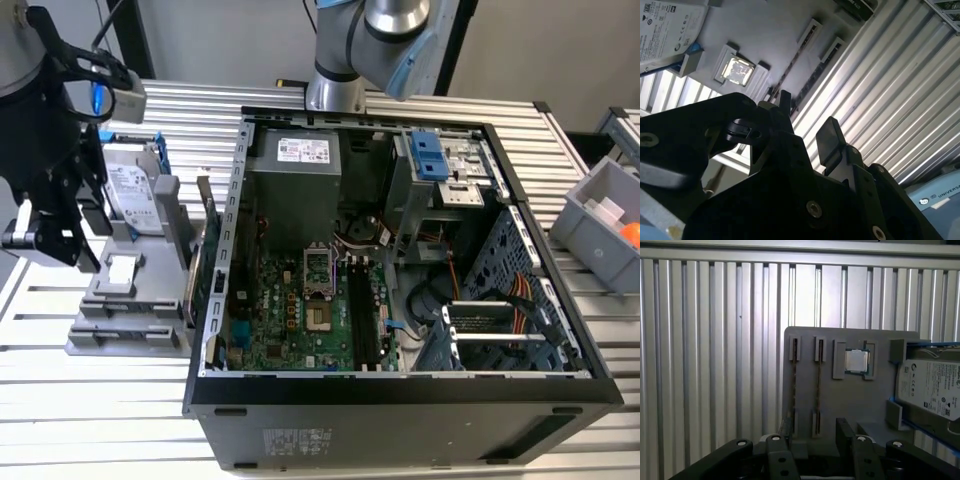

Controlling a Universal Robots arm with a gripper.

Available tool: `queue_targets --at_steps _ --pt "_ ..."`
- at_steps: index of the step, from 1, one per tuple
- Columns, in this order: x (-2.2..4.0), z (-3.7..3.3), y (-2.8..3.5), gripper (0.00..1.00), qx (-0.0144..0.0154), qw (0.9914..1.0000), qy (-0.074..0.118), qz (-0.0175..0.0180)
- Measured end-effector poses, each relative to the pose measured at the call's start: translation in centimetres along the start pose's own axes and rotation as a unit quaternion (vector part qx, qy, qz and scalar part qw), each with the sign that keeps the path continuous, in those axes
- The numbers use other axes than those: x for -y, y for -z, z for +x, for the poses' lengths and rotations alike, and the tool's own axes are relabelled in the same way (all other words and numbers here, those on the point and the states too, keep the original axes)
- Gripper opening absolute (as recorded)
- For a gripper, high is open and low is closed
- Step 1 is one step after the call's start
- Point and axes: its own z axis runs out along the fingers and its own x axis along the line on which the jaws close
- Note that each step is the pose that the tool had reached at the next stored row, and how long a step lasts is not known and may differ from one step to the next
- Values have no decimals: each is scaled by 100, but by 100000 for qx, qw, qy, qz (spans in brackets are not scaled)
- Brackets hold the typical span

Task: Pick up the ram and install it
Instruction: 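Pick up the ram and move it above insertion slot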

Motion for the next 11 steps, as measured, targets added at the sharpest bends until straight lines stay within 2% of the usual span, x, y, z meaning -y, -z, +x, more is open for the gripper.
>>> queue_targets --at_steps 11 --pt "1 3 -66 100 -2 100000 7 -3"
